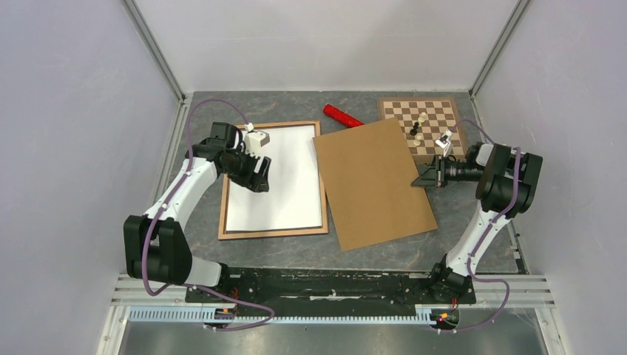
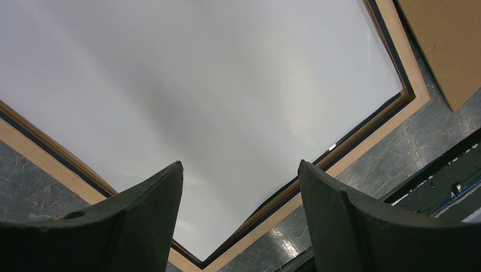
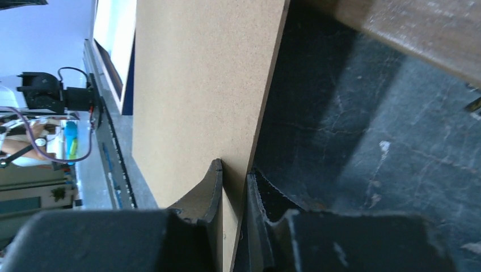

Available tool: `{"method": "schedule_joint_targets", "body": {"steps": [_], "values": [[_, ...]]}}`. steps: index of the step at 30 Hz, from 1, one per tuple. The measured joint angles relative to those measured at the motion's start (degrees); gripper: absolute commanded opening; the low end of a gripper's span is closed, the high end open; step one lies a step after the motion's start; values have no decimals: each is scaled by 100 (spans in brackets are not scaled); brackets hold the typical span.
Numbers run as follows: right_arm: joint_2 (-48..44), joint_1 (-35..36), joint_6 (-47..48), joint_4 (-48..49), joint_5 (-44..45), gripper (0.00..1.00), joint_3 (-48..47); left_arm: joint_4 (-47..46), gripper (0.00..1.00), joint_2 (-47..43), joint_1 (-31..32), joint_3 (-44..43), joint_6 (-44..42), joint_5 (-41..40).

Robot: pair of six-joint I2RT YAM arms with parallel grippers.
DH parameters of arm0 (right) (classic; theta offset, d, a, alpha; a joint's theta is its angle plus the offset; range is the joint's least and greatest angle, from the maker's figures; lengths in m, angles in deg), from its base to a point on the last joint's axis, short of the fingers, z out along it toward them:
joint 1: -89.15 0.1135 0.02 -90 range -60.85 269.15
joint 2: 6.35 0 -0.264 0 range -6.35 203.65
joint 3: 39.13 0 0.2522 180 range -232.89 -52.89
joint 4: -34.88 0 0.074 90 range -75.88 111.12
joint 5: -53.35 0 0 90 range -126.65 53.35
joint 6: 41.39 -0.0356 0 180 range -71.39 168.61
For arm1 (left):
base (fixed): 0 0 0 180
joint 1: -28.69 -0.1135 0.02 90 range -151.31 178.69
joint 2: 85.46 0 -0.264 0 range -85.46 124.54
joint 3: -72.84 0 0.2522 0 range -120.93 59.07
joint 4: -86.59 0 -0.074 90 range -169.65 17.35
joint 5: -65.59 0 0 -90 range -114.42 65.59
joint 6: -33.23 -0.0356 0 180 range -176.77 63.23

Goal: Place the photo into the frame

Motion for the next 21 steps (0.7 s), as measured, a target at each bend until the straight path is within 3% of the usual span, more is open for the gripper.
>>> {"method": "schedule_joint_targets", "body": {"steps": [12,21], "values": [[-168,2,236,-1027,-138,0,-531,-22,80,15,0,-87,4,9],[-802,2,323,-1526,-138,0,-981,-44,80,153,0,-348,192,63]]}}
